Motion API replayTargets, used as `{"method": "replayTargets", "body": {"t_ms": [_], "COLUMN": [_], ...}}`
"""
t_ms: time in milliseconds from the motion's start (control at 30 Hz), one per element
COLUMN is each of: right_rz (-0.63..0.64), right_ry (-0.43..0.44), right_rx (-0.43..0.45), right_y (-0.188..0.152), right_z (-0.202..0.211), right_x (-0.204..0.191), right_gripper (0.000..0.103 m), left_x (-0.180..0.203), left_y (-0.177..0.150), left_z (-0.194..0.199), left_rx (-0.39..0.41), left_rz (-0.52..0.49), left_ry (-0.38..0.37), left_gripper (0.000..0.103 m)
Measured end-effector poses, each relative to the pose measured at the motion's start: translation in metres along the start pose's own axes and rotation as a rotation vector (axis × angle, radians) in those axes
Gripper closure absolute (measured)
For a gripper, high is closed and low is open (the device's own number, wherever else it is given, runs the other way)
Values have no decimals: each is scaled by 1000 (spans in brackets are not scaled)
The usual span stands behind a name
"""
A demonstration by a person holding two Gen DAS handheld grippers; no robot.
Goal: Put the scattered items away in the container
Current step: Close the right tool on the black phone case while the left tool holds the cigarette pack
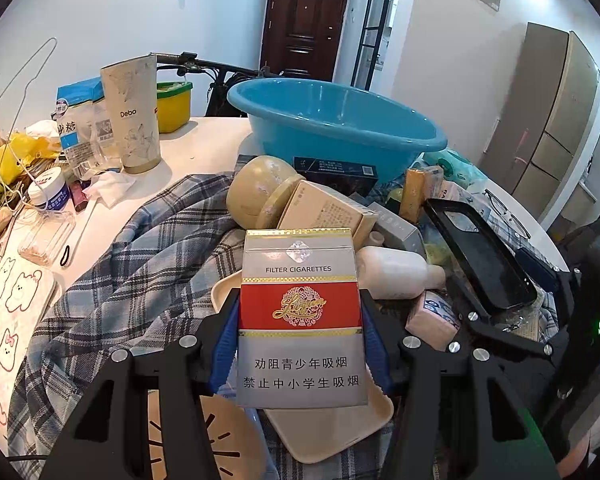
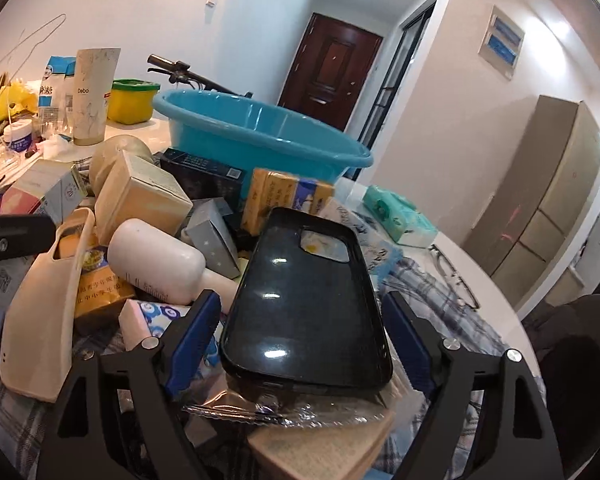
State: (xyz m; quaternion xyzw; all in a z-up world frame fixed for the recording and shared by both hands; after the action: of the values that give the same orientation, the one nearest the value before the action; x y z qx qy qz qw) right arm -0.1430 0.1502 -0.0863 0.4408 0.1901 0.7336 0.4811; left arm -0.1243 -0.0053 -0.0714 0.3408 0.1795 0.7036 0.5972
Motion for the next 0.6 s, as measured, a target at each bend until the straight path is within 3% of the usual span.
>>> {"method": "replayTargets", "body": {"t_ms": [200,267,333,467,600], "right_rz": [-77,-104,-133,-208,-234], "right_ry": [85,99,100,150,146], "right_rx": [-41,-32,-16,15,38], "right_y": [-7,-8,-9,-9,-9], "right_z": [-12,-11,-8,-4,1], "right_x": [7,10,14,20,24], "right_gripper": [21,21,29,30,31], "left_x": [1,2,4,4,3], "left_y": [-2,-2,-2,-1,0], "left_z": [-4,-5,-5,-4,-3], "left_rx": [-18,-22,-23,-20,-15], "left_rz": [7,6,3,2,7], "left_ry": [-7,-12,-15,-13,-10], "left_gripper": [46,46,46,46,46]}}
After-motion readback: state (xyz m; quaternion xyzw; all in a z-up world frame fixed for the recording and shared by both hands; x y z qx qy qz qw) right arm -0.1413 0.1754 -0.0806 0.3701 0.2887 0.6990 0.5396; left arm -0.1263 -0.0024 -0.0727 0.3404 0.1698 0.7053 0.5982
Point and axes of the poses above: each gripper's, at about its wrist camera, not at the fingertips, and z roughly against the way its jaws point, x to its right, y to its top, the point moved 8 cm from there along -z, roughly the way its jaws point, and after that the axes turned 11 degrees about z, right-handed, at the moved point
